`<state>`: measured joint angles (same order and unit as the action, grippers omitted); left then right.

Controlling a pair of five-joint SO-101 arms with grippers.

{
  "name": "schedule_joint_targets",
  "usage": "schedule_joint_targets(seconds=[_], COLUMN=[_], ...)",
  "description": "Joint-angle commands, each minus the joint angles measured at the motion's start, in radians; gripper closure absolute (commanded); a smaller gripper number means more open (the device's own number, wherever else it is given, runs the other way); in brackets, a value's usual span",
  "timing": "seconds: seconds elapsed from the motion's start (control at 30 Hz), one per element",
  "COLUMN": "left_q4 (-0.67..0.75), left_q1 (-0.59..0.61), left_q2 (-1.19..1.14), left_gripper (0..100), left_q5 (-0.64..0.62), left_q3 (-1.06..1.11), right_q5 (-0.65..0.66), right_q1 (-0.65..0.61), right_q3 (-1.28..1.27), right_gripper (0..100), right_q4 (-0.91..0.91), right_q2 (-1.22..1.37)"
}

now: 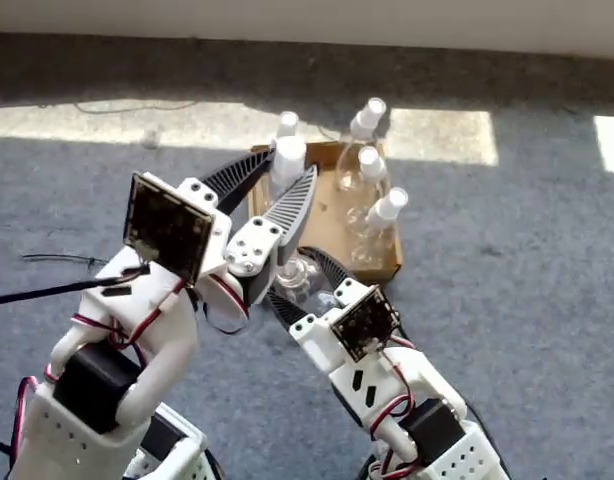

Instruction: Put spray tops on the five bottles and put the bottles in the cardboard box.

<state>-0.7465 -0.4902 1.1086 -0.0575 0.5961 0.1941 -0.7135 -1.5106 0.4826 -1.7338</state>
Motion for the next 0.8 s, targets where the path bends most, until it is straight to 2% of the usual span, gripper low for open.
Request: schedule_joint_targets(seconds=[0.0, 0.17, 0.3, 0.43, 0.53, 0.63, 0.77], left_q4=[0.032, 0.026, -0.078, -0.129, -0.163, -0.178, -0.175], left_q1=[-0.005, -0.012, -0.015, -0.007, -0.015, -0.012, -0.015], left_q2=[0.01, 0.021, 0.065, 0.125, 0.134, 0.136, 0.137], left_gripper=[99, 99, 99, 91, 84, 84, 84], left_q5=[0.008, 0.008, 0.008, 0.009, 0.064, 0.069, 0.069], left_q3=[0.031, 0.114, 0.119, 0.12, 0.12, 0.12, 0.113], right_q5=[-0.011, -0.011, -0.011, -0.012, -0.028, -0.092, -0.092], right_q1=[0.013, 0.015, 0.015, 0.016, 0.033, 0.067, 0.071], right_q3=[0.016, 0.019, 0.019, 0.019, 0.019, 0.019, 0.018], right_gripper=[99.5, 99.5, 99.5, 99.5, 99.5, 99.5, 99.5], right_q4=[0.005, 0.005, 0.005, 0.005, 0.005, 0.005, 0.005], right_q2=[-0.012, -0.012, -0.012, -0.012, -0.012, -0.012, -0.012])
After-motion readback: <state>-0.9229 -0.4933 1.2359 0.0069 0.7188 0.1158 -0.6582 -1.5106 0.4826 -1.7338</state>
